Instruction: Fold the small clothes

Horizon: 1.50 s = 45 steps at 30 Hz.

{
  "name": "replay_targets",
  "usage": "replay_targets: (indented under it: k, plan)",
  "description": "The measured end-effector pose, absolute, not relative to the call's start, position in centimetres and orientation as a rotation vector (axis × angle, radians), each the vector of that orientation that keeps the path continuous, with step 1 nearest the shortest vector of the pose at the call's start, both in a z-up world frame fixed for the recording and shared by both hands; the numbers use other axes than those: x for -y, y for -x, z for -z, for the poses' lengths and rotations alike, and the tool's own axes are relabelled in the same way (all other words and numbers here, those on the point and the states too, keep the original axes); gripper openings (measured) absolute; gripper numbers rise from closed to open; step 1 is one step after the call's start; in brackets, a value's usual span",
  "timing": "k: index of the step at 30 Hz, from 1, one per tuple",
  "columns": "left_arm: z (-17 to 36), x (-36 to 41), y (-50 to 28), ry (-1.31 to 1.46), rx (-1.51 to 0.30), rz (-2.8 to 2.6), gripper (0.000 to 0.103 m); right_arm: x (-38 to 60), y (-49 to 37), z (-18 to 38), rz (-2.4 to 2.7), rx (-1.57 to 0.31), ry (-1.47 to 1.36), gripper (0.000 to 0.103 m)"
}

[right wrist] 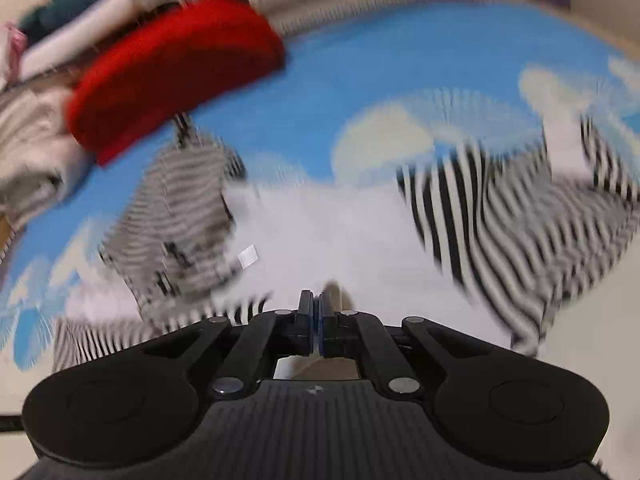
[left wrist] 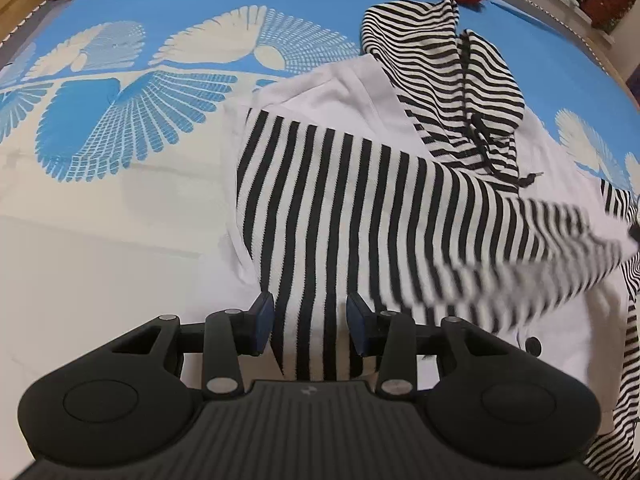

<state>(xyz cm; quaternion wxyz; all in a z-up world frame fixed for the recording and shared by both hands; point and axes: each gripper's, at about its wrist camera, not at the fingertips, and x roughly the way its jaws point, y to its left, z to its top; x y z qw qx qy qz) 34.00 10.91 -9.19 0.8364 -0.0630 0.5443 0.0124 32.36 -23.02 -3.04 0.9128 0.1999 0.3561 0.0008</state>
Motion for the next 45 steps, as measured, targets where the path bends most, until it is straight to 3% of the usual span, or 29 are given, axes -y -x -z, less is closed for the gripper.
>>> replay_targets:
  k: [2,6,9,11,15,18,22,26,32,45]
  plan:
    - [9.6,-10.8,-33.9,0.134,-1.166,-0.023,0.044,22.7,-32.4,2.6,0.026,-0.708,-0.367,0.001]
    - [10.5,-10.9,-33.9,0.082,-1.202,-0.036,0.044,23.2,-33.8,6.2,0.128,-0.943,-0.382,0.003]
    - [11.5,-11.3,-33.8,0.033,-1.248,-0.063,0.044,23.5,-33.7,6.9,0.201,-0.958,-0.376,0.01]
    - [12.1,-11.7,-33.7,-0.001,-1.275,-0.073,0.044,23.2,-33.5,5.9,0.18,-0.894,-0.358,0.023]
    - [12.2,-12.1,-33.4,-0.034,-1.28,-0.062,0.044,22.2,-32.9,4.3,0.107,-0.781,-0.338,0.033]
    - [11.8,-11.6,-33.5,-0.069,-1.266,-0.065,0.045,21.6,-33.3,5.1,0.056,-0.841,-0.347,0.045]
    - [9.7,-11.1,-33.6,-0.036,-1.172,-0.037,0.044,21.6,-33.9,8.6,0.061,-1.04,-0.373,0.046]
    - [8.8,-11.3,-33.9,0.041,-1.136,0.006,0.044,22.3,-33.6,7.8,0.076,-0.98,-0.372,0.046]
    - [12.2,-10.4,-34.3,-0.099,-1.267,-0.048,0.044,23.2,-33.7,8.7,0.089,-1.025,-0.405,0.046]
    - [4.3,-7.4,-34.0,0.012,-0.937,0.008,0.05,26.8,-32.8,3.3,0.039,-0.817,-0.438,0.046]
